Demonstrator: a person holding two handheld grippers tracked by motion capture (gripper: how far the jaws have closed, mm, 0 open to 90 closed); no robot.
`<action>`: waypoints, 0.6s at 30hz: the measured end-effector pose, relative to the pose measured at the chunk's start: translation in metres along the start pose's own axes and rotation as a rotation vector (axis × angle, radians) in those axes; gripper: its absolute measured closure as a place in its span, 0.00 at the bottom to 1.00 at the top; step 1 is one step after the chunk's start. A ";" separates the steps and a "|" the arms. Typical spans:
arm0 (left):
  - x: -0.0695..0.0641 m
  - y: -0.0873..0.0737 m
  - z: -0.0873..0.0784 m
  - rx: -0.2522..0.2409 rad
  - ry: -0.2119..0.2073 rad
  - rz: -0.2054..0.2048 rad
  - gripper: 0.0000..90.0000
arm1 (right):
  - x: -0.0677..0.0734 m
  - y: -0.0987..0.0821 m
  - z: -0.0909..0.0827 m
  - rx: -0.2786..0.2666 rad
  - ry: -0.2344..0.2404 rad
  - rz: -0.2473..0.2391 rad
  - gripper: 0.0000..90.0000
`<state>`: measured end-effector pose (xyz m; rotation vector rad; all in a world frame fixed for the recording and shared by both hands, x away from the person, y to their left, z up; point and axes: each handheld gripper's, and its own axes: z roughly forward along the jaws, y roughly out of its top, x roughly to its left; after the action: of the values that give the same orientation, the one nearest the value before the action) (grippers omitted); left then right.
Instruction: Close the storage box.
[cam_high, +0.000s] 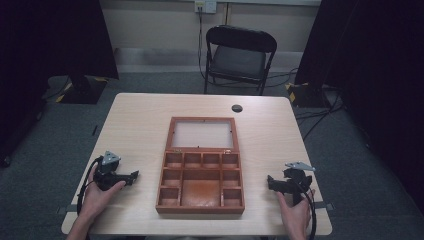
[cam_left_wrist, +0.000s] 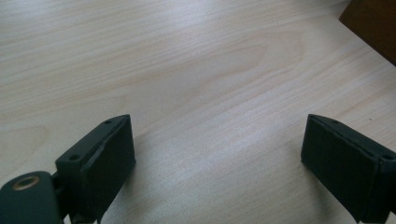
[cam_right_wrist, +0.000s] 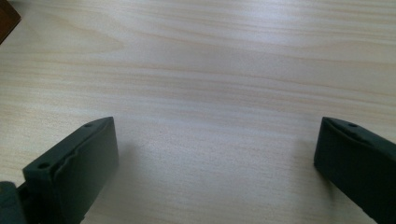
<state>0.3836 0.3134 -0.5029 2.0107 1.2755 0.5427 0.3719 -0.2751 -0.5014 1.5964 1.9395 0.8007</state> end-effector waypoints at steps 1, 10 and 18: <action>0.000 0.000 0.000 0.000 0.000 0.000 0.10 | 0.000 0.000 0.000 0.000 0.000 0.000 0.00; 0.004 -0.001 -0.003 -0.015 -0.002 -0.040 0.17 | -0.002 -0.003 -0.003 -0.001 -0.034 0.040 0.00; -0.001 0.004 -0.004 0.023 0.004 -0.023 0.21 | -0.002 0.002 -0.010 0.006 -0.016 0.052 0.23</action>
<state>0.3836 0.3125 -0.4972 2.0124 1.3109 0.5241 0.3666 -0.2777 -0.4936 1.6579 1.8985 0.8012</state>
